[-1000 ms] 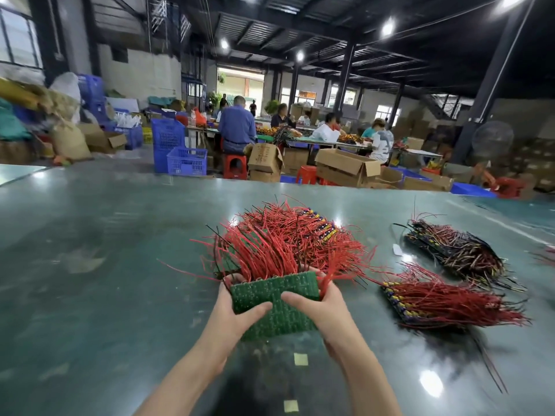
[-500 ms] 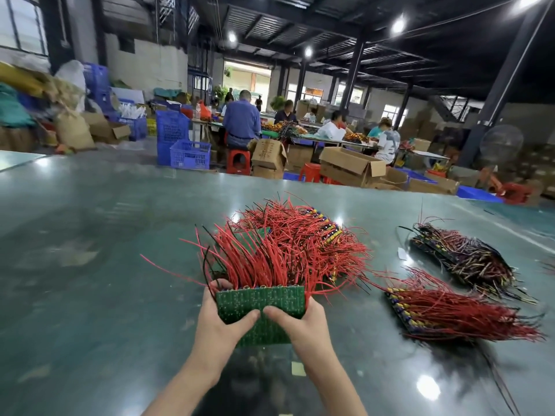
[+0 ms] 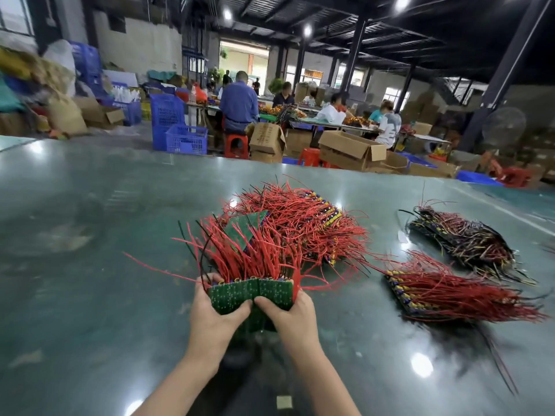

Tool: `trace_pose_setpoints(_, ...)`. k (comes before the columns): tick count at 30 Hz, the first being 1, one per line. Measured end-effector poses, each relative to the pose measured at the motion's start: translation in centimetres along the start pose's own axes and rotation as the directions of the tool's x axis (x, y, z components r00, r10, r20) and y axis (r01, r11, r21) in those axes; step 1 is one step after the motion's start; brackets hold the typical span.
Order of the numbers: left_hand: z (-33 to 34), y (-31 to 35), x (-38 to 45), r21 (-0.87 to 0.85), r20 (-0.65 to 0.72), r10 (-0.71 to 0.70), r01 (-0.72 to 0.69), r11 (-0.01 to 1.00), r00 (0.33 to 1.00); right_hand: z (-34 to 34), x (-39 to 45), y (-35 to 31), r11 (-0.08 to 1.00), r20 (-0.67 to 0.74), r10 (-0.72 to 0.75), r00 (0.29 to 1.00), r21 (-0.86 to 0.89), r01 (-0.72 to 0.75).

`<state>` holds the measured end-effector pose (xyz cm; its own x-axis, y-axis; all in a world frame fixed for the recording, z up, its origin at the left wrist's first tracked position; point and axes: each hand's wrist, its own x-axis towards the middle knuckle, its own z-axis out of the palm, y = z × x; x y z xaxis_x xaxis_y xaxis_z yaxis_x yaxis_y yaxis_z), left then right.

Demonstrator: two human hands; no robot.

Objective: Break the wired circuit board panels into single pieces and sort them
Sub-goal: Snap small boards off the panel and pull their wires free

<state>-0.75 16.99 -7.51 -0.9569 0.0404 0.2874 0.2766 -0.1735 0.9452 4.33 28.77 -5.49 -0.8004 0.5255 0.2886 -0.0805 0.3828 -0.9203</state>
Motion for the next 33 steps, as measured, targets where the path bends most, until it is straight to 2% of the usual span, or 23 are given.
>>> trace_pose_setpoints(2,-0.3,0.0,0.1,-0.03,0.02,-0.055,0.055,0.998,0.998,-0.2,-0.1,0.0,0.991,0.023,0.071,0.997,0.108,-0.073)
trace_pose_setpoints(4,-0.4,0.3,0.5,-0.092,0.024,-0.155,0.156,0.983,0.988,-0.4,-0.1,0.0,0.937,0.036,0.182,0.983,0.296,-0.185)
trace_pose_setpoints(7,-1.3,1.1,1.4,-0.195,-0.012,-0.266,0.258,0.946,0.964,-1.0,0.0,-0.3,0.739,0.078,0.353,0.932,0.588,-0.329)
trace_pose_setpoints(9,-1.9,1.9,2.2,-0.238,-0.02,-0.327,0.313,0.919,0.945,-1.4,0.1,-0.3,0.602,0.127,0.416,0.9,0.704,-0.377)
trace_pose_setpoints(12,-1.2,4.0,4.5,-0.436,0.136,-0.453,0.464,0.771,0.881,-1.6,0.6,-0.6,0.431,0.161,0.426,0.89,0.829,-0.356)
trace_pose_setpoints(13,-0.8,5.2,5.6,-0.419,0.198,-0.507,0.54,0.73,0.839,-1.5,0.9,-0.7,0.397,0.168,0.434,0.885,0.847,-0.355)
trace_pose_setpoints(15,-0.9,7.4,6.9,-0.27,0.255,-0.625,0.675,0.686,0.737,-1.7,1.2,-0.8,0.325,0.203,0.45,0.87,0.87,-0.371)
trace_pose_setpoints(16,-1.0,7.8,7.1,-0.219,0.226,-0.671,0.708,0.672,0.707,-2.0,1.4,-0.8,0.277,0.23,0.453,0.861,0.882,-0.381)
trace_pose_setpoints(17,-1.0,7.9,6.9,-0.19,0.14,-0.713,0.725,0.662,0.687,-2.3,1.6,-0.8,0.237,0.253,0.452,0.855,0.891,-0.389)
trace_pose_setpoints(18,-1.3,7.7,6.3,-0.198,0.031,-0.713,0.703,0.683,0.701,-2.5,1.7,-0.8,0.216,0.267,0.446,0.854,0.894,-0.392)
trace_pose_setpoints(19,-1.6,7.2,5.1,-0.191,-0.068,-0.665,0.645,0.74,0.744,-2.6,1.8,-0.7,0.219,0.27,0.439,0.857,0.893,-0.393)
trace_pose_setpoints(20,-1.7,6.9,3.7,-0.135,-0.08,-0.579,0.567,0.813,0.812,-2.6,1.8,-0.7,0.244,0.264,0.431,0.863,0.887,-0.393)
trace_pose_setpoints(21,-1.5,6.9,2.1,-0.065,0.02,-0.486,0.486,0.871,0.874,-2.3,1.8,-0.7,0.288,0.254,0.423,0.87,0.872,-0.395)
trace_pose_setpoints(22,-1.2,6.9,0.9,0.004,0.182,-0.431,0.437,0.899,0.884,-2.0,1.7,-0.7,0.348,0.247,0.413,0.877,0.847,-0.402)
trace_pose_setpoints(23,-0.7,6.8,0.0,0.069,0.318,-0.423,0.424,0.903,0.849,-1.6,1.5,-0.6,0.423,0.244,0.398,0.884,0.806,-0.413)
trace_pose_setpoints(25,0.2,5.9,-1.0,0.174,0.422,-0.422,0.385,0.906,0.802,-1.0,1.0,-0.6,0.572,0.255,0.367,0.895,0.697,-0.433)
trace_pose_setpoints(27,0.9,5.1,-1.6,0.197,0.407,-0.399,0.347,0.917,0.822,-0.6,0.4,-0.6,0.667,0.267,0.343,0.9,0.606,-0.434)
trace_pose_setpoints(30,1.3,3.7,-2.5,0.188,0.357,-0.337,0.287,0.939,0.871,-0.2,-0.3,-1.2,0.732,0.322,0.345,0.882,0.496,-0.467)
trace_pose_setpoints(33,1.5,2.7,-3.0,0.115,0.304,-0.335,0.314,0.942,0.892,-0.3,-0.9,-1.1,0.837,0.373,0.22,0.901,0.403,-0.371)
